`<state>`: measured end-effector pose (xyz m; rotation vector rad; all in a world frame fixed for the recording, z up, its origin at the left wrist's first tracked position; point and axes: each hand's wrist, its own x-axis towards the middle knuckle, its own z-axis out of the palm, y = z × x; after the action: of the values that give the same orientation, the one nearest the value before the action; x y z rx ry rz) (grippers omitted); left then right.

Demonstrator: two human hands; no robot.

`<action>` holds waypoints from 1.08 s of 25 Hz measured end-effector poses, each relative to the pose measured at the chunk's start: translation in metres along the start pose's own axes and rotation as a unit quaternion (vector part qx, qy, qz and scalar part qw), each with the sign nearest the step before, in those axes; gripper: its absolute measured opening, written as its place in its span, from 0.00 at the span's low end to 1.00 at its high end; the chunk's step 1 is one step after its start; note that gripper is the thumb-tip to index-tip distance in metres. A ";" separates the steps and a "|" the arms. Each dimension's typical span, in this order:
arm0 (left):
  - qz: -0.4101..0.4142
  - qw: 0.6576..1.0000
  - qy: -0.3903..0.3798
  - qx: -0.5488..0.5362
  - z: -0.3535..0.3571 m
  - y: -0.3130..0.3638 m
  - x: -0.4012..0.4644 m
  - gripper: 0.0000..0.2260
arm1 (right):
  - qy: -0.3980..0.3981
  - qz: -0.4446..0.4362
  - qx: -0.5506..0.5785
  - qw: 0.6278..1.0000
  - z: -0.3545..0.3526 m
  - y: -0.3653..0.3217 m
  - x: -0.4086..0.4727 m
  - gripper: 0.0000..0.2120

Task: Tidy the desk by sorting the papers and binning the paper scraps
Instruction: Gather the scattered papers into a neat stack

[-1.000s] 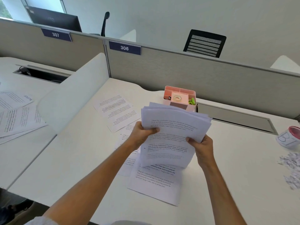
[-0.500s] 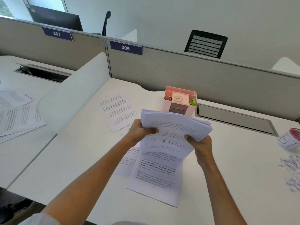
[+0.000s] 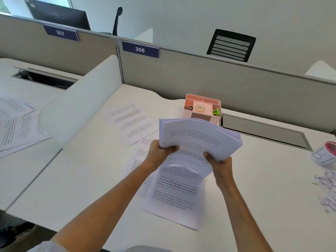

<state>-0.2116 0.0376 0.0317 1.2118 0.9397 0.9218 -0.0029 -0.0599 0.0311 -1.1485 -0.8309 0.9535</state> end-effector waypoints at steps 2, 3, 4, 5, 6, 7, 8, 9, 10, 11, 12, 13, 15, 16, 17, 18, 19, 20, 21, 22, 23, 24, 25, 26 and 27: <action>-0.030 0.999 -0.003 0.020 0.003 -0.005 0.000 0.12 | 0.013 0.028 -0.022 0.999 0.002 0.008 -0.002 0.17; -0.051 0.998 -0.003 0.031 0.004 -0.009 0.000 0.13 | 0.020 0.046 -0.036 0.998 0.004 0.013 -0.004 0.16; -0.068 0.997 0.000 0.035 0.005 -0.014 -0.001 0.13 | 0.023 0.060 -0.042 0.997 0.006 0.018 -0.005 0.15; -0.076 0.996 0.007 0.034 0.006 -0.018 -0.001 0.14 | 0.024 0.067 -0.042 0.997 0.006 0.022 -0.005 0.14; -0.077 0.996 0.016 0.031 0.007 -0.020 -0.002 0.13 | 0.031 0.069 -0.043 0.996 0.005 0.025 -0.005 0.12; -0.073 0.996 0.026 0.035 0.008 -0.021 -0.002 0.13 | 0.045 0.068 -0.054 0.995 0.004 0.026 -0.004 0.09; -0.071 0.996 0.034 0.048 0.009 -0.022 -0.001 0.12 | 0.063 0.066 -0.077 0.993 0.002 0.026 -0.003 0.06; -0.075 0.994 0.036 0.068 0.009 -0.023 0.000 0.12 | 0.081 0.065 -0.103 0.989 -0.001 0.025 -0.002 0.04; -0.083 0.992 0.031 0.086 0.008 -0.023 0.002 0.12 | 0.096 0.065 -0.128 0.985 -0.003 0.025 -0.002 0.04; -0.096 0.990 0.021 0.098 0.008 -0.025 0.003 0.14 | 0.105 0.067 -0.146 0.981 -0.006 0.025 -0.002 0.05; -0.106 0.988 0.012 0.111 0.008 -0.026 0.003 0.16 | 0.110 0.071 -0.159 0.979 -0.010 0.027 -0.003 0.05; -0.111 0.984 0.008 0.136 0.007 -0.027 0.002 0.18 | 0.114 0.080 -0.167 0.976 -0.013 0.030 -0.003 0.06; -0.098 0.967 0.035 0.233 0.003 -0.032 0.002 0.22 | 0.131 0.114 -0.171 0.970 -0.019 0.037 -0.006 0.06; -0.082 0.950 0.065 0.295 -0.002 -0.038 0.002 0.24 | 0.141 0.138 -0.158 0.967 -0.023 0.041 -0.008 0.05; -0.071 0.927 0.098 0.356 -0.009 -0.046 0.002 0.25 | 0.150 0.161 -0.139 0.965 -0.027 0.045 -0.012 0.03; -0.070 0.900 0.129 0.409 -0.018 -0.054 0.002 0.25 | 0.158 0.183 -0.121 0.963 -0.031 0.049 -0.015 0.03; -0.083 0.875 0.151 0.452 -0.028 -0.062 0.002 0.26 | 0.167 0.204 -0.105 0.959 -0.035 0.054 -0.019 0.04; -0.106 0.855 0.162 0.481 -0.038 -0.069 0.002 0.27 | 0.178 0.223 -0.093 0.954 -0.039 0.058 -0.023 0.04; -0.133 0.841 0.167 0.497 -0.048 -0.075 0.001 0.30 | 0.188 0.240 -0.083 0.949 -0.043 0.061 -0.028 0.04; -0.157 0.833 0.169 0.503 -0.056 -0.079 -0.001 0.32 | 0.198 0.255 -0.073 0.944 -0.046 0.065 -0.033 0.04; -0.178 0.828 0.168 0.504 -0.062 -0.082 -0.003 0.35 | 0.209 0.269 -0.067 0.938 -0.048 0.067 -0.038 0.04; -0.197 0.823 0.162 0.507 -0.067 -0.085 -0.004 0.36 | 0.221 0.280 -0.066 0.932 -0.049 0.069 -0.042 0.04; -0.211 0.818 0.151 0.514 -0.071 -0.087 -0.007 0.38 | 0.232 0.287 -0.069 0.927 -0.049 0.071 -0.046 0.04; -0.216 0.811 0.135 0.527 -0.073 -0.088 -0.009 0.39 | 0.242 0.289 -0.077 0.923 -0.047 0.073 -0.049 0.03; -0.212 0.801 0.119 0.546 -0.073 -0.090 -0.011 0.39 | 0.253 0.289 -0.089 0.919 -0.043 0.074 -0.052 0.03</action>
<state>-0.2777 0.0407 -0.0643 1.7178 1.9999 0.0770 0.0034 -0.1136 -0.0530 -1.7579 -0.1476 0.9922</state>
